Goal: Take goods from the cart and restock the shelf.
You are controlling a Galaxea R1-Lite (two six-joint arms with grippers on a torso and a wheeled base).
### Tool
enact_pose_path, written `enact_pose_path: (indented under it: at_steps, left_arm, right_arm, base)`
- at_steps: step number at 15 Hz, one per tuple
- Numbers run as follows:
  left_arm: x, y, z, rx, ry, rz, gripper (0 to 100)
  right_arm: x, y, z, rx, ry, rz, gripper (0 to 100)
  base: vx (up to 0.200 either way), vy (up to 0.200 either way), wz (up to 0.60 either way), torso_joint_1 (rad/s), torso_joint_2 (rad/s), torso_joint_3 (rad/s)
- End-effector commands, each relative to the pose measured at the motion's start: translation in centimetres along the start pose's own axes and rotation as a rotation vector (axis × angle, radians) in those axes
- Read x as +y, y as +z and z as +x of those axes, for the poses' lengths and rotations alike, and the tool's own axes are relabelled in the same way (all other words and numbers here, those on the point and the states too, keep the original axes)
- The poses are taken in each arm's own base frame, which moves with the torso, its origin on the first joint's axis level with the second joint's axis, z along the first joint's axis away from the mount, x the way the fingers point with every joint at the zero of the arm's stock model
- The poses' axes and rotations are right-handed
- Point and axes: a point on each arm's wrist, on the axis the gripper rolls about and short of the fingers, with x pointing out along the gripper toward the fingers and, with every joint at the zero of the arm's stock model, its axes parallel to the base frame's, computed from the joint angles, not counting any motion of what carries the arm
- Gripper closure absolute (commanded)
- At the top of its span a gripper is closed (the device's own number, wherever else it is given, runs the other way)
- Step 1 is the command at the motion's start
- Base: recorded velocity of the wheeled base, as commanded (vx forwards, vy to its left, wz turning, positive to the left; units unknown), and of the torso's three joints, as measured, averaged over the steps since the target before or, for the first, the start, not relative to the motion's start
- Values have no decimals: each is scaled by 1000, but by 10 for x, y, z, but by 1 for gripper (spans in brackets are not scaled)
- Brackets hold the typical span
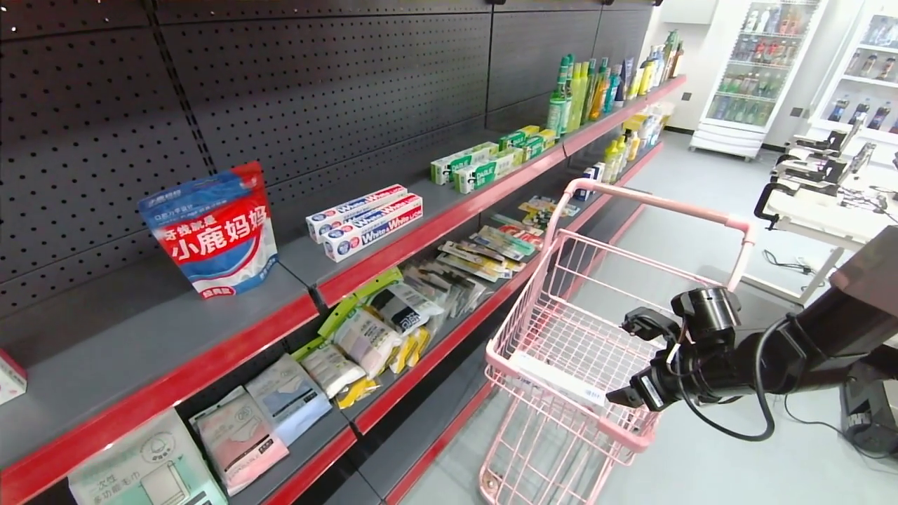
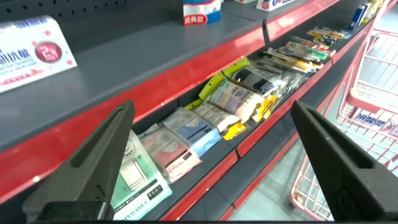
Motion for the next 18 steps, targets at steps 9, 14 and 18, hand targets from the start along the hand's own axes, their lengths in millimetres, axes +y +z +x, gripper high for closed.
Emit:
enact_pose_path:
  at_steps: [9,14,18]
  left_arm:
    - [0,0,0,1,2,0,0]
    - [0,0,0,1,2,0,0]
    - [0,0,0,1,2,0,0]
  right_arm:
    - [-12,12,10,-33,-20,-9,0]
    - [-18,28,11,-88,-32,2,0]
    - [-19,31,20,-152,131,-65,0]
  base:
    - [0,0,0,-177,401,224]
    - [0,0,0,-202,478,269]
    - [0,0,0,-27,60,34]
